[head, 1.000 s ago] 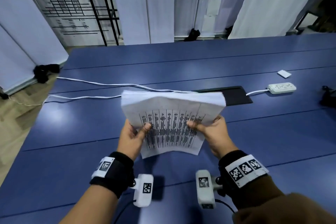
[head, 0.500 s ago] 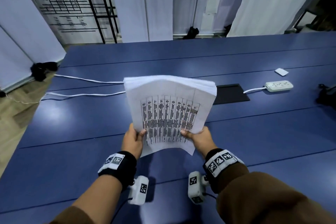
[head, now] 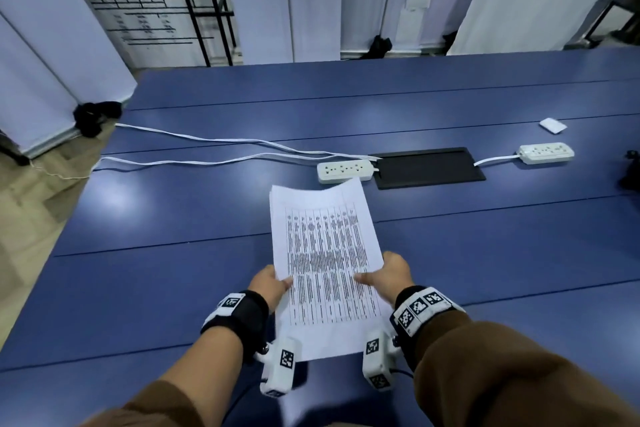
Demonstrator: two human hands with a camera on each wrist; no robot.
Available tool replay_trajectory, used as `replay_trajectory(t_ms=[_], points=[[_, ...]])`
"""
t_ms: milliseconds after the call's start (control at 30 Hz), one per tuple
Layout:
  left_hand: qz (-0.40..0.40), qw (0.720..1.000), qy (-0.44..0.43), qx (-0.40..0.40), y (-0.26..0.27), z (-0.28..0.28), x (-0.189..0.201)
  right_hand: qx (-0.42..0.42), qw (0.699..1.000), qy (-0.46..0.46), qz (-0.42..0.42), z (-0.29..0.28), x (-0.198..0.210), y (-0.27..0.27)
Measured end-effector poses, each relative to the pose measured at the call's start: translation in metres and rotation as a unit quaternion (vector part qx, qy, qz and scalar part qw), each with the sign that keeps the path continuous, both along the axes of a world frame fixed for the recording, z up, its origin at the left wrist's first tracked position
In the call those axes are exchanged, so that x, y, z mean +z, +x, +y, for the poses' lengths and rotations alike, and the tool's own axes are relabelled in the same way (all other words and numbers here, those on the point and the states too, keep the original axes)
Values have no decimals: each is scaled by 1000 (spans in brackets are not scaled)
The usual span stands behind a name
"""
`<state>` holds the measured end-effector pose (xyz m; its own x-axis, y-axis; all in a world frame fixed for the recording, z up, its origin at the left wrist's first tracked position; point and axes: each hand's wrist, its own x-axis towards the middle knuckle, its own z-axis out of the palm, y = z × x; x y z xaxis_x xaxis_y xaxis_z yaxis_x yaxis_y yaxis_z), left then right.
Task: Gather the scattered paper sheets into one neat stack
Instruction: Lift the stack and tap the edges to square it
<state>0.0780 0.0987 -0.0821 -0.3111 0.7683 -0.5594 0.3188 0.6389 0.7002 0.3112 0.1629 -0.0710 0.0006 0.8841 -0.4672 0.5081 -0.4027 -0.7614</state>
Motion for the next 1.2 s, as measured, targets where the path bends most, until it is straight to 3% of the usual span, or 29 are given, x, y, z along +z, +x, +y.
replay_trajectory(t_ms=[200,633,967,1200], points=[[51,998,-36,-32,7,-9,-16,31,997,-32,-64,-14,-25,9],[167,985,15,41,11,-19,-9,55,979,23,-193,-7,-19,19],[186,982,7,14,9,-23,-8,35,980,44,-191,-10,-12,22],[191,982,6,5,-4,-31,-9,70,983,38,-166,-11,-10,31]])
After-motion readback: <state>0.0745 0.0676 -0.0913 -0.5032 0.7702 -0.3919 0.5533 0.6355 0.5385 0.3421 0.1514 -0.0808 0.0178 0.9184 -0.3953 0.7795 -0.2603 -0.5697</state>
